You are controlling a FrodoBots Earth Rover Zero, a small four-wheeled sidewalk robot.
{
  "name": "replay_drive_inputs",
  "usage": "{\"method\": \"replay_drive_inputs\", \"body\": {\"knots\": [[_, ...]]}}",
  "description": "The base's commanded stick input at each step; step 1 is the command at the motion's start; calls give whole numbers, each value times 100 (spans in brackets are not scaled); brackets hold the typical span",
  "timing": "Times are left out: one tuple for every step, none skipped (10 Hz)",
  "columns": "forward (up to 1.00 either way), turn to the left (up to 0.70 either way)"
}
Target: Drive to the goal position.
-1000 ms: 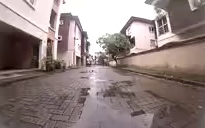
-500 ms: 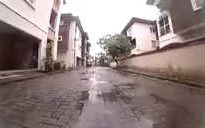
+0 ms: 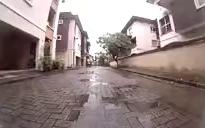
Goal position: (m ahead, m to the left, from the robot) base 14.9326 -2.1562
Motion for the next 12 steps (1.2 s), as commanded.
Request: {"method": "replay_drive_inputs", "body": {"knots": [[50, 0], [50, 0], [50, 0], [50, 0], [50, 0], [50, 0], [50, 0], [50, 0], [50, 0], [50, 0], [50, 0], [50, 0]]}}
